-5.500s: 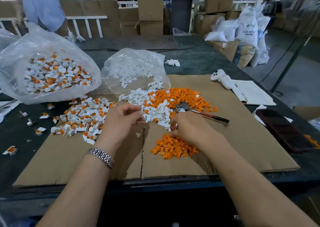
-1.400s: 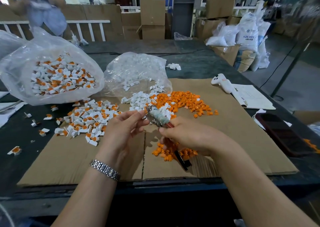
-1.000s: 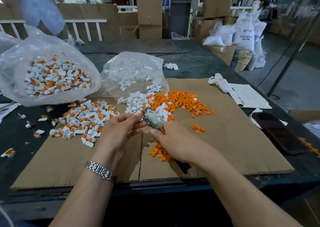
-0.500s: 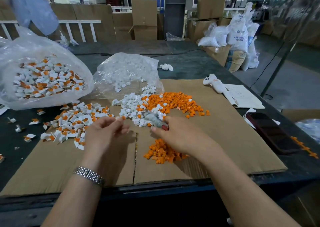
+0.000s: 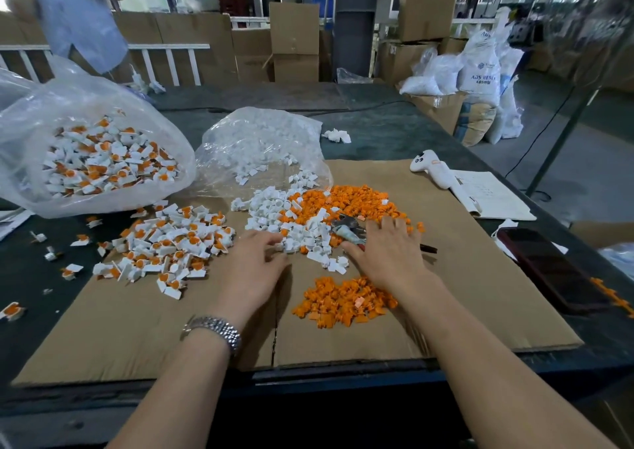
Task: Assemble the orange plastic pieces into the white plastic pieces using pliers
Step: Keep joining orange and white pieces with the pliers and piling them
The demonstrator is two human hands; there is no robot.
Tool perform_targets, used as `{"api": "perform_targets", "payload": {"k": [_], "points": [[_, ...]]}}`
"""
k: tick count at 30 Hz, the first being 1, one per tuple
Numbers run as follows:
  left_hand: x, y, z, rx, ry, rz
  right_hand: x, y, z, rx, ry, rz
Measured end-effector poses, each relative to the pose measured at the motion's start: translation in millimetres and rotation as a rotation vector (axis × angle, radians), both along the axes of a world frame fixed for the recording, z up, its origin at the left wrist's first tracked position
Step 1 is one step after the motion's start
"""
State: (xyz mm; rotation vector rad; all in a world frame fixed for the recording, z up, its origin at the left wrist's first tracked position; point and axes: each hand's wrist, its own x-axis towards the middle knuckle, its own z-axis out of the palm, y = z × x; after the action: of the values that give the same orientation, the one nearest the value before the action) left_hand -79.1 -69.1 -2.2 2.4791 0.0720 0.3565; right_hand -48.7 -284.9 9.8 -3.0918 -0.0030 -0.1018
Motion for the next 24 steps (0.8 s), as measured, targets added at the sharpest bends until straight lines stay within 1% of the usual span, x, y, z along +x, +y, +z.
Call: {"api": "perform_targets", "payload": {"k": [3, 5, 7, 8, 11, 12, 15, 17, 21, 24], "points": [[6, -6, -3, 0.123, 0.006, -0.1, 3, -2, -2, -0.008, 0.005, -0.003], [9, -8, -4, 0.195, -0.017, -0.116, 3, -3, -2, 0.007, 0.028, -0.006], [10, -11, -4, 0.188, -0.048, -0.109, 2, -3, 0, 0.045, 0.045, -0.01], [10, -12, -4, 0.176, -0.054, -0.101, 1, -3, 2, 0.061, 0.024, 0.001], [8, -10, -8, 0.144, -0.052, -0.091, -5, -1, 10, 0.058, -0.117, 0.133], [8, -9, -9, 0.128, -0.053, -0.092, -7, 1, 12, 0.076, -0.119, 0.189], [5, -4, -8, 0.13, -0.054, -0.092, -16, 8, 16, 0.145, -0.044, 0.281], [4, -1, -7, 0.142, -0.05, -0.096, -23, 11, 18, 0.182, -0.03, 0.304], [1, 5, -5, 0.193, -0.046, -0.077, -31, 18, 21, 0.32, 0.039, 0.34], [-3, 5, -2, 0.078, -0.046, -0.036, -30, 29, 18, 0.327, -0.021, 0.371]]}}
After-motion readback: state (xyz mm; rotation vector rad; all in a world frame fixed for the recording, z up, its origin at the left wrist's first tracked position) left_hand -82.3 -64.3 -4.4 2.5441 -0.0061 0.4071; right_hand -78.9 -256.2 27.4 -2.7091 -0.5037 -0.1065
